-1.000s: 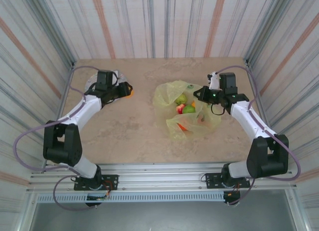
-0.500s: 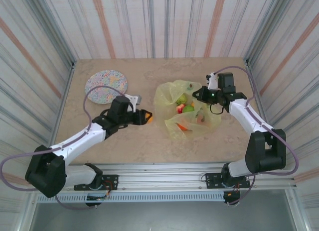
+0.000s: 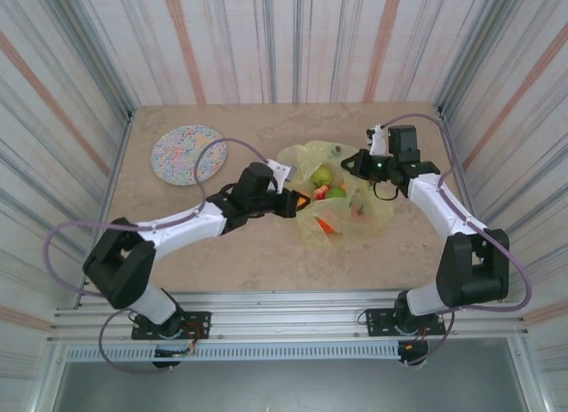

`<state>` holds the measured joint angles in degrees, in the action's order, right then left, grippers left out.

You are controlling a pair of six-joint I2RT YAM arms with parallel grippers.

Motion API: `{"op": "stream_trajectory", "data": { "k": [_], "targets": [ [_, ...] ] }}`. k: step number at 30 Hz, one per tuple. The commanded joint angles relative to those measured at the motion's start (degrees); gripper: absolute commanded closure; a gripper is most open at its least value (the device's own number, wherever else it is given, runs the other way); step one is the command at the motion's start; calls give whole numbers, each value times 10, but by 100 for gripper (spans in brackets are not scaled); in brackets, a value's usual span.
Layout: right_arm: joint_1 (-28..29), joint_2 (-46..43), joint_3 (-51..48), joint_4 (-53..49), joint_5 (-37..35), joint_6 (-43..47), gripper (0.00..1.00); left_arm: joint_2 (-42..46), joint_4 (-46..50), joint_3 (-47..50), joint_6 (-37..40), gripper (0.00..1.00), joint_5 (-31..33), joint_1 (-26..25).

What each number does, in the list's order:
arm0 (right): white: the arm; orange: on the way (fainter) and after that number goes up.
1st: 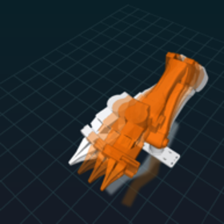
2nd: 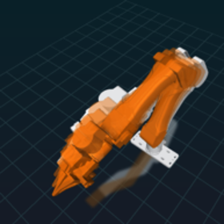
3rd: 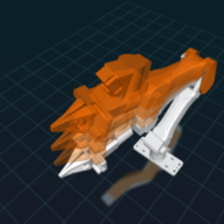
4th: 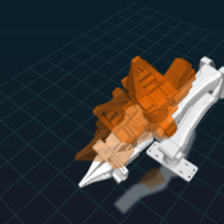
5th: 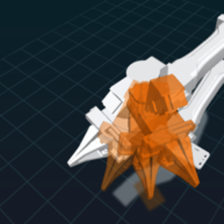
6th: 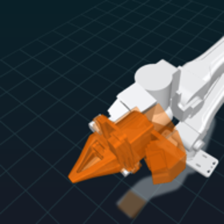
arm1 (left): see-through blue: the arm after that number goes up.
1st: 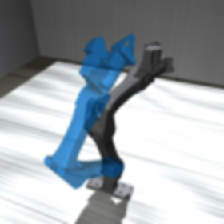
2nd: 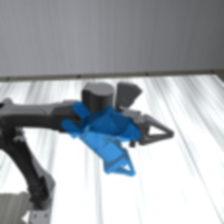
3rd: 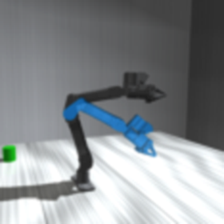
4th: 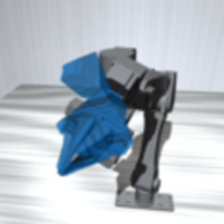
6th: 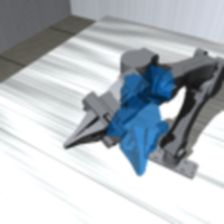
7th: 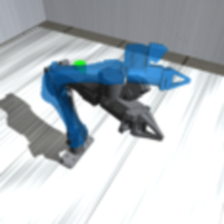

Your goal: Place the fruits into the plastic bag

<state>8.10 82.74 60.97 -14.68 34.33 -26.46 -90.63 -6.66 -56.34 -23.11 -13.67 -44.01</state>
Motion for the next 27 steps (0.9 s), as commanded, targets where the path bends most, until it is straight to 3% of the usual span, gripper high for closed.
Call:
{"op": "stream_trajectory", "data": {
  "k": [1,9,17,27],
  "targets": [
    [-4,-20,32,-13,10,-14,97,-41,-34,-46,17,39,31,-17],
    [-2,-25,35,-17,6,-14,97,-142,-70,-136,-15,38,144,-18],
    [-3,-21,33,-27,-6,-4,97,-230,-94,-215,-25,37,196,-23],
    [-5,-15,19,-20,-10,-5,97,-291,-131,-262,-71,31,174,-30]
  ]
}}
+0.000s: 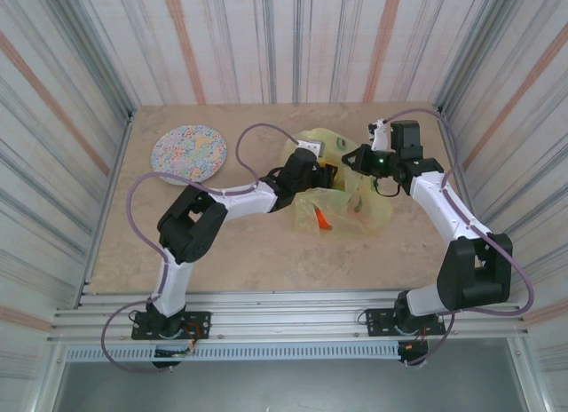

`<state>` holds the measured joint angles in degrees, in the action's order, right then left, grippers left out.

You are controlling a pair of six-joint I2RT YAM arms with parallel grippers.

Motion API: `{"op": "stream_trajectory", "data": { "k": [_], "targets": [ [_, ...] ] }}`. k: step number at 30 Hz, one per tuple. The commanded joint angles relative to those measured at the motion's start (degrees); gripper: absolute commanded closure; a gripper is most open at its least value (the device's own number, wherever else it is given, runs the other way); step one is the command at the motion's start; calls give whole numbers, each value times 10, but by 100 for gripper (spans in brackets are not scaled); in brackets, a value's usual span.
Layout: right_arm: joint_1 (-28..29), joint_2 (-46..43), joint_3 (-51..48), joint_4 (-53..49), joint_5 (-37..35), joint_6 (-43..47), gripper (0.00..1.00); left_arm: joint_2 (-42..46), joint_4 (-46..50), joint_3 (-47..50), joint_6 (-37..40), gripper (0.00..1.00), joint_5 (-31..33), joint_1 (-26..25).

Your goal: Place the fruits into the plastic bag

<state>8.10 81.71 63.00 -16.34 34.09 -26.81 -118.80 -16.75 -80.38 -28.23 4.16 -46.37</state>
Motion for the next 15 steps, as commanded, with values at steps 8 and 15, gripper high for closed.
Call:
{"op": "stream_trajectory", "data": {
  "k": [8,15],
  "targets": [
    [-8,-7,-6,-4,-7,1,97,-8,-51,-12,-26,19,-40,-7],
    [-17,-10,-12,-8,-7,7,97,25,-34,11,-19,15,-46,-7]
  ]
}}
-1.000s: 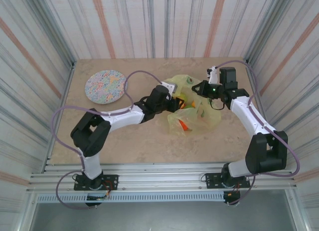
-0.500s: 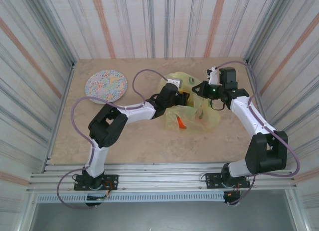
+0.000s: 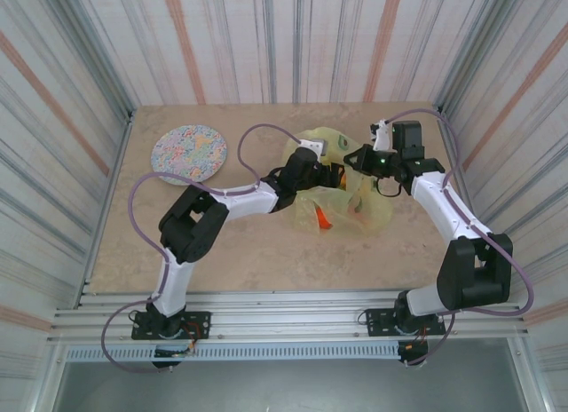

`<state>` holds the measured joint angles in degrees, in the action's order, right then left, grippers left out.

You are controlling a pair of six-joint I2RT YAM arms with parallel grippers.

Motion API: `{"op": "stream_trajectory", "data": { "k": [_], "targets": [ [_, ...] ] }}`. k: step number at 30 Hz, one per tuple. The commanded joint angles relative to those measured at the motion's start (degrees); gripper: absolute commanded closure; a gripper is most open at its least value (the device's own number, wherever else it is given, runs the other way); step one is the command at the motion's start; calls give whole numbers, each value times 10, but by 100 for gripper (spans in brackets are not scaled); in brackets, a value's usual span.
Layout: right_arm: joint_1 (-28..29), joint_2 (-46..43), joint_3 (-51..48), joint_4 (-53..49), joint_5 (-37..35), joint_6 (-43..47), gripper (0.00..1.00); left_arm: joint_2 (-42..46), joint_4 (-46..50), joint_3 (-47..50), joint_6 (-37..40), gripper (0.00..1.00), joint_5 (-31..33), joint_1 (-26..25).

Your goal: Place the fruits into the plastic bag

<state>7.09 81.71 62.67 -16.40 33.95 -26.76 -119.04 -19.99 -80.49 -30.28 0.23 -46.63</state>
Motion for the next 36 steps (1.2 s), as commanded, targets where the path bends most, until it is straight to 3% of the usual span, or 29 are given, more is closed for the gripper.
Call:
{"op": "stream_trajectory", "data": {
  "k": [1,25,36],
  "targets": [
    [-9,-10,-9,-7,-6,7,97,34,-1,19,3,15,-7,-5],
    [-29,10,-21,0,9,14,97,285,49,281,101,14,-86,-4],
    [-28,11,-31,7,12,11,97,327,141,308,118,14,-9,1]
  ]
}}
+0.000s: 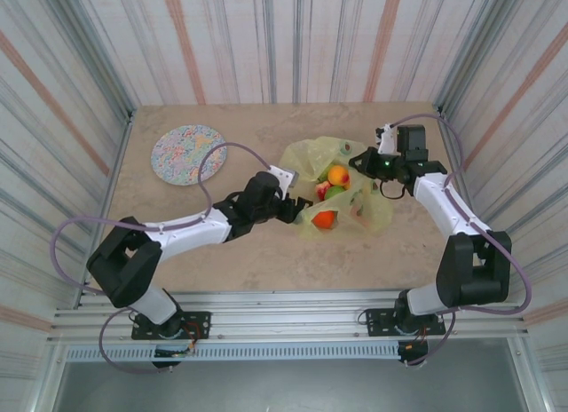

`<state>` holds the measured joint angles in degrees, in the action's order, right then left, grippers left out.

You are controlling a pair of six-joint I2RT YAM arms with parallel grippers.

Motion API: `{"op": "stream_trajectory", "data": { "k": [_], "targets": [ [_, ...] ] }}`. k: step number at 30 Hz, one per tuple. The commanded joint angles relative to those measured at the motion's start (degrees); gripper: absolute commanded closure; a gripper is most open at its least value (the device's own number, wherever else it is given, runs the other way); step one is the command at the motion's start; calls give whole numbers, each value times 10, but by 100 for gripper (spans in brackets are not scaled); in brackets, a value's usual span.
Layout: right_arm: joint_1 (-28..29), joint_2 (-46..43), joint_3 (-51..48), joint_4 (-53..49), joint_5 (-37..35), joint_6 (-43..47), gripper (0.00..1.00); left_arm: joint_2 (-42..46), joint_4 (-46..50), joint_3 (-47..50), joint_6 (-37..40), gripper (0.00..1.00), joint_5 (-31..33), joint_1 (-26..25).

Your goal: Place the fruits into the plastic bag

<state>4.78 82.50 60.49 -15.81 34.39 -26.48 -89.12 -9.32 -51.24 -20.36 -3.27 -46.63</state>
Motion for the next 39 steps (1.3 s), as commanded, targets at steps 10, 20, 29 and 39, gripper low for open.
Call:
{"op": "stream_trajectory", "data": {
  "k": [10,20,29,39],
  "targets": [
    [-6,3,-16,9,10,6,97,77,-18,102,-72,12,13,55],
    [-6,0,-20,8,8,7,97,-18,-36,64,-148,15,-65,73],
    [-6,1,-23,9,9,7,97,-84,-123,56,-172,44,-85,53],
    [-7,1,-22,4,3,13,97,-82,-148,60,-168,85,-81,45]
  ]
}}
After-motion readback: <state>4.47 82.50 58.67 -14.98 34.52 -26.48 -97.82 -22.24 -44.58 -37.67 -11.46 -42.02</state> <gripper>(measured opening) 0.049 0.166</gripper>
